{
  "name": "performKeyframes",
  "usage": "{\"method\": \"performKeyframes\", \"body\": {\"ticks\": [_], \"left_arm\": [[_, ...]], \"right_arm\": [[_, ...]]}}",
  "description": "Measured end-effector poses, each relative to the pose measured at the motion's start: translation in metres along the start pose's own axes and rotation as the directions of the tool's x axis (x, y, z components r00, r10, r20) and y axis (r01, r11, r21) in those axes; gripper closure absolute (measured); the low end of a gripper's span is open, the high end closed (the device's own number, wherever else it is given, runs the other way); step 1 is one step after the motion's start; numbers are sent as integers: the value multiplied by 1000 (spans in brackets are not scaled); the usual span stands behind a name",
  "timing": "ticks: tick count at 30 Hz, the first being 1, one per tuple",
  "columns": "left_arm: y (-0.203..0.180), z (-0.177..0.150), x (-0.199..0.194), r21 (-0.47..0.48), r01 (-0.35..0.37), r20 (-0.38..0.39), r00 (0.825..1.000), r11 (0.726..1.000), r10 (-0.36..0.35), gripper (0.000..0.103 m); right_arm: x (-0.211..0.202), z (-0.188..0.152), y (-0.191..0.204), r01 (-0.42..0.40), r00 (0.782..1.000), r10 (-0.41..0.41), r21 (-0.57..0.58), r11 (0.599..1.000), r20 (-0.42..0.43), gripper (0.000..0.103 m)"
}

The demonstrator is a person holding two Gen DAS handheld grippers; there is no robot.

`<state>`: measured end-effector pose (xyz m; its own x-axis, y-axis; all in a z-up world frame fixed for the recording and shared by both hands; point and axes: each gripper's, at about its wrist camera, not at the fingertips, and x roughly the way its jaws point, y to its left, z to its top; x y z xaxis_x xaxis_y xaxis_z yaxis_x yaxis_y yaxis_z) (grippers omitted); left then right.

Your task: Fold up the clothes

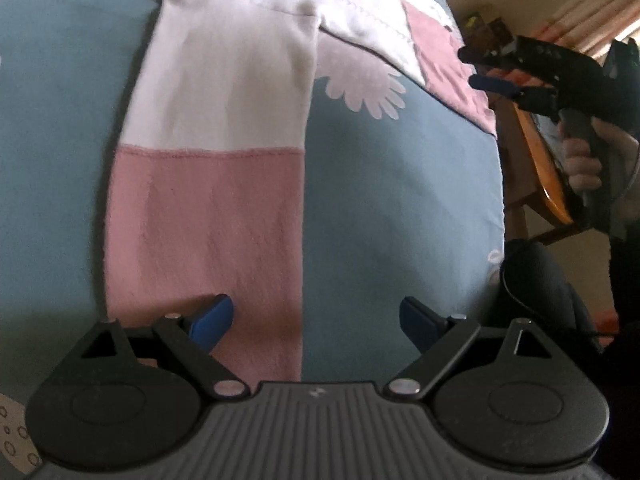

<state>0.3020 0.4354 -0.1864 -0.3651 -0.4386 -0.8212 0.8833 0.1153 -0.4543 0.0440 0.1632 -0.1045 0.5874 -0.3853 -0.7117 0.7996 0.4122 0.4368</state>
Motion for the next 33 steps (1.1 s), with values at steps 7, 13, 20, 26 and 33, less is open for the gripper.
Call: {"method": "performKeyframes", "body": {"ticks": [7,13,20,26,33], "left_arm": [[9,33,-22,9,-8,49,999,1000,7,13],[12,132,-34,146,-149,286,953,978,102,12],[47,238,-4,-55,-149,356,921,987,158,13],[70,273,11,-129,-107,373,916,986,148,12],[108,278,27,-240,-38,347,930,970,123,13]], "right_arm": [[2,-3,-14,-5,1000,5,65,998,-5,45],[4,-6,-11,-22,1000,23,62,998,-16,45],[-6,-6,-12,-22,1000,23,69,997,-1,43],[-16,-3,-11,-15,1000,14,54,998,7,43],[-14,-2,-13,-12,1000,11,69,998,9,43]]}}
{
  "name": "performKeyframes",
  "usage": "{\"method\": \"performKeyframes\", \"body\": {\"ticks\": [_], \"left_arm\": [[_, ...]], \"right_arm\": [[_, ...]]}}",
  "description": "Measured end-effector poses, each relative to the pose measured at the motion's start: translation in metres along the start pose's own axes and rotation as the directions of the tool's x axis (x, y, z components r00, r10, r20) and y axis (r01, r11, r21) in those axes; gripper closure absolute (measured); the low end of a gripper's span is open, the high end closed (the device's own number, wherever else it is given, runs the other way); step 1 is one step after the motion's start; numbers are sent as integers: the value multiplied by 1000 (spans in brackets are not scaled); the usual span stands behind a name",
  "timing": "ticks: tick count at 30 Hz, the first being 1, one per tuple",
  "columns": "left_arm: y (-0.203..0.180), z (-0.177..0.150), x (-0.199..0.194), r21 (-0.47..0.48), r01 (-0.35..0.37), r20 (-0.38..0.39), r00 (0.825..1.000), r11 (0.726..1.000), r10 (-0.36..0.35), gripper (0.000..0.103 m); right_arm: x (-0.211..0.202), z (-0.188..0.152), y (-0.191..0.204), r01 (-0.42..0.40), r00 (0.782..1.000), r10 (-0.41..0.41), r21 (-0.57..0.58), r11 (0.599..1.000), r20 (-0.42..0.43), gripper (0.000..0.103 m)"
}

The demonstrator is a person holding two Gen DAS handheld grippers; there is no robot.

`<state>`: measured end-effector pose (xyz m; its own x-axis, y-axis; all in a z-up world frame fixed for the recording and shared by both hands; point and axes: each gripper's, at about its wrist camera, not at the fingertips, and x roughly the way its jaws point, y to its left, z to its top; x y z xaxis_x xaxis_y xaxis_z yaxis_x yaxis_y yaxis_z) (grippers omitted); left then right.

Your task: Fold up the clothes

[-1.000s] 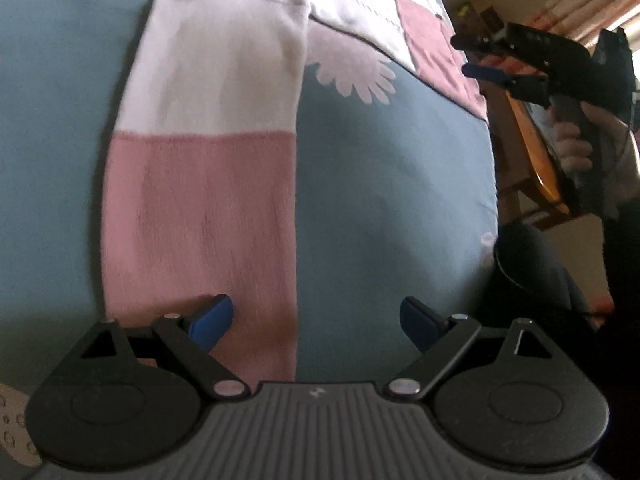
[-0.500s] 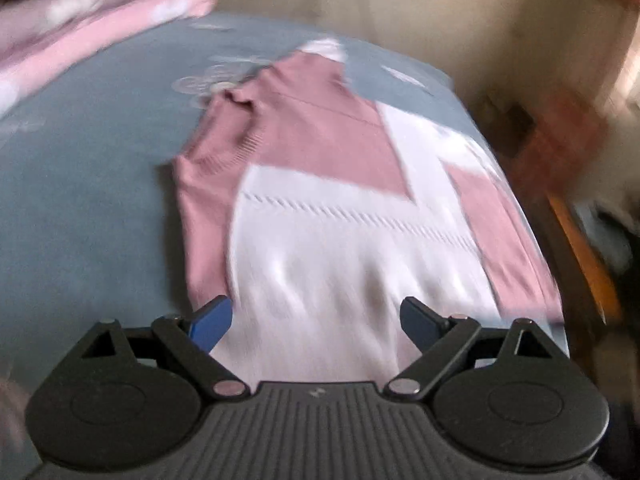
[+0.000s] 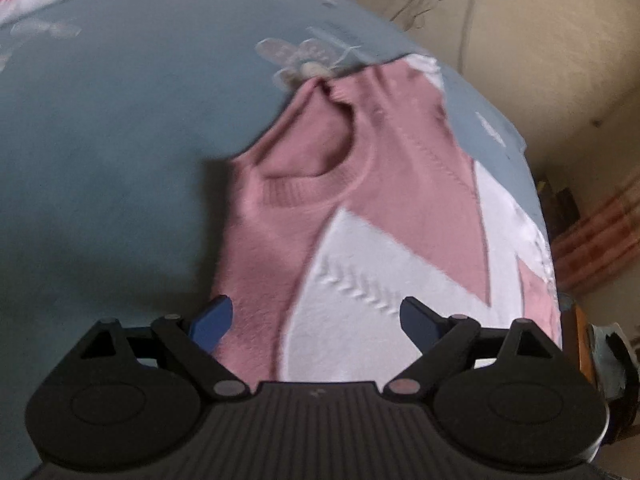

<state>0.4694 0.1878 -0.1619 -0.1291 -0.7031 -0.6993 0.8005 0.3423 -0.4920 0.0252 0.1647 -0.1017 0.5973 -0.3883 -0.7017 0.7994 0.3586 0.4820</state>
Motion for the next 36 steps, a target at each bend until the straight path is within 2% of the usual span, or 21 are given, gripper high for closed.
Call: {"method": "performKeyframes", "body": {"ticks": [1,3,6,7,9,12,13,16,18,21,24,27,28,30,32,36], "left_arm": [[0,-2,-3,13,3,4,1000,1000,-3,13],[-4,-3,-6,56,-43,1,999,997,43,13],[2,3,-6,30,-99,-22,995,995,100,15],[4,5,-9,7,-92,-14,996,996,92,15],[0,7,-23,-37,-9,47,999,999,11,14],[-15,2,-26,-13,82,28,996,997,-82,14],[-18,-1,-24,-1,93,11,996,996,-93,14],[-19,-15,-13,41,57,-50,997,998,-55,14],[-6,-24,-9,34,-10,-71,997,999,13,15],[5,-27,-18,2,15,-54,998,1000,-15,17],[-3,-24,-35,5,13,-43,999,1000,-12,17],[-15,-25,-43,45,111,-46,993,993,-109,14],[-19,-27,-41,65,121,-58,991,991,-117,14],[-22,-33,-32,98,79,-99,993,992,-69,14],[-15,-39,-23,89,27,-132,991,996,-15,15],[-3,-35,-30,24,42,-106,994,999,-39,17]], "right_arm": [[1,0,0,1,1000,-1,2,1000,-2,43],[3,-1,-1,2,1000,-2,6,1000,-6,43],[3,0,-2,1,1000,-1,13,1000,-6,43],[2,0,-2,-1,1000,1,11,1000,-1,43],[1,0,0,-4,1000,4,5,1000,6,43],[3,0,2,-5,1000,5,4,1000,5,42],[3,0,2,-6,1000,6,2,1000,3,42],[3,-2,3,-9,1000,9,-2,1000,-2,42],[2,-2,3,-7,1000,7,-4,1000,1,42],[-2,0,-1,-2,1000,2,7,1000,12,42],[-2,1,-3,-4,1000,4,15,1000,15,42],[0,1,-1,-15,1000,15,13,1000,11,42],[1,0,1,-16,1000,16,8,1000,7,42],[5,-1,4,-20,1000,20,1,1000,-2,42],[6,-3,8,-23,1000,23,-2,1000,-7,42],[2,-1,3,-17,1000,17,7,1000,5,42]]}}
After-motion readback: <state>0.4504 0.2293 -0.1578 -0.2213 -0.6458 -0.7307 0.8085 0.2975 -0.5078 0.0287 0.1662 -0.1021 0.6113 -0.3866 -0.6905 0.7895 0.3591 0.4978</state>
